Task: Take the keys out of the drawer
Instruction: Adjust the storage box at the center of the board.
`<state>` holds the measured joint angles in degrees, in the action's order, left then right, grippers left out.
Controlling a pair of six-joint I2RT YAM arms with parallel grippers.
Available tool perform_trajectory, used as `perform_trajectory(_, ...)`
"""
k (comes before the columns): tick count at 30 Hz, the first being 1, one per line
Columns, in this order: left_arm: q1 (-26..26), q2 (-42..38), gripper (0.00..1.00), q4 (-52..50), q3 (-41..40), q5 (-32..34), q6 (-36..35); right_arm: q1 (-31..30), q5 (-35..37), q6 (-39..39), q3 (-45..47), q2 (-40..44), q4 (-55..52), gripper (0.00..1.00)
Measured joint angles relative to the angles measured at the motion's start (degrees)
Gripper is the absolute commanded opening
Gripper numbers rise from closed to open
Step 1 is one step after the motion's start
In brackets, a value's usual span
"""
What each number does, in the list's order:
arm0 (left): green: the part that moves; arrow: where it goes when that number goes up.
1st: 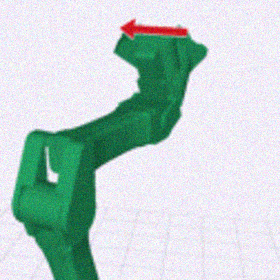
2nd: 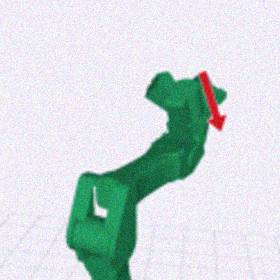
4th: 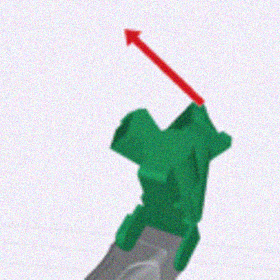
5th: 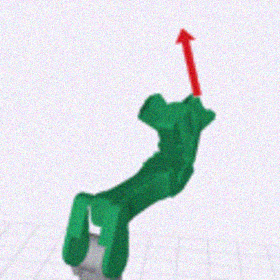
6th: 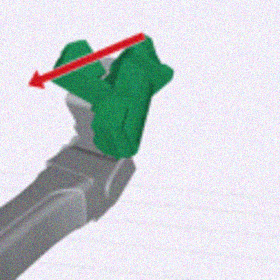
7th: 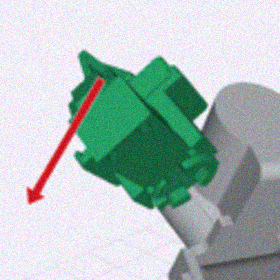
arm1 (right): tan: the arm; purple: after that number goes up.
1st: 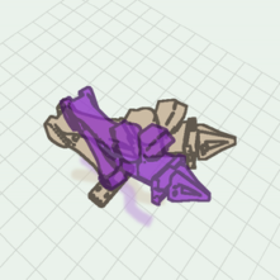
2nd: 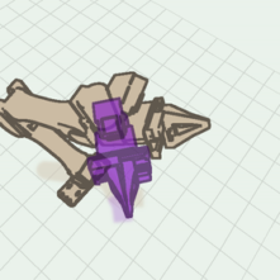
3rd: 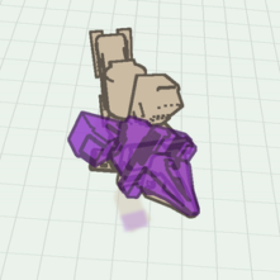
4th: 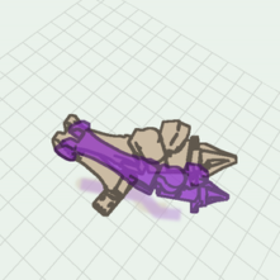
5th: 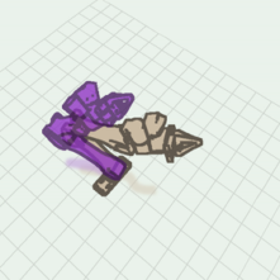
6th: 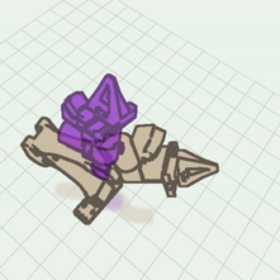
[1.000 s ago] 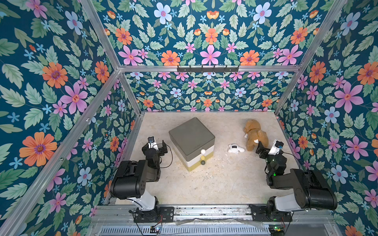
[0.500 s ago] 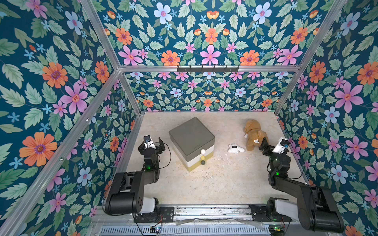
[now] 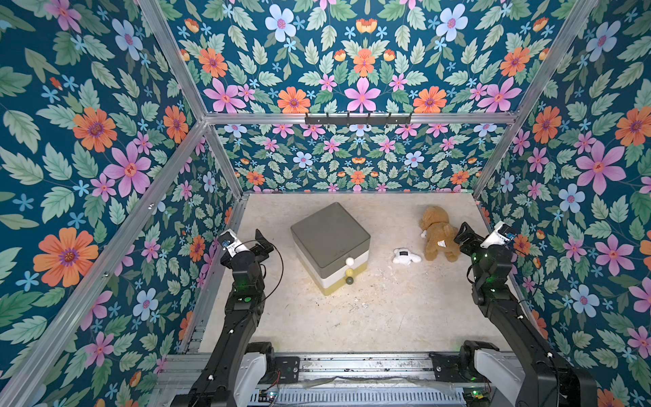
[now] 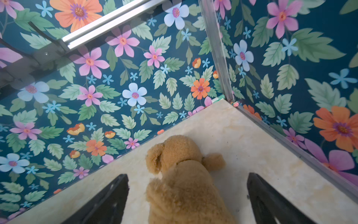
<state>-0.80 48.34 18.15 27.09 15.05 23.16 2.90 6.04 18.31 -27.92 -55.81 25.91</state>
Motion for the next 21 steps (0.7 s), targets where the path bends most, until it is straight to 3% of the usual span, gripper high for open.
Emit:
perform_trajectory(10, -0.2, -1.5, 1.00, -20.5, 15.1, -14.8, 8.2, 0.0, -14.1, 6.1, -15.0, -3.1, -19.7, 0.99)
perform_trajectory(17, -1.2, -2.0, 0.99, -27.7, 23.5, -21.7, 9.7, -0.9, -22.0, 8.8, -19.8, -5.1, -29.5, 0.99)
perform_trajectory(21, -4.6, -0.1, 0.99, -30.6, 25.7, -24.2, 11.2, -3.0, -26.0, 9.0, -21.2, -6.2, -33.5, 0.99)
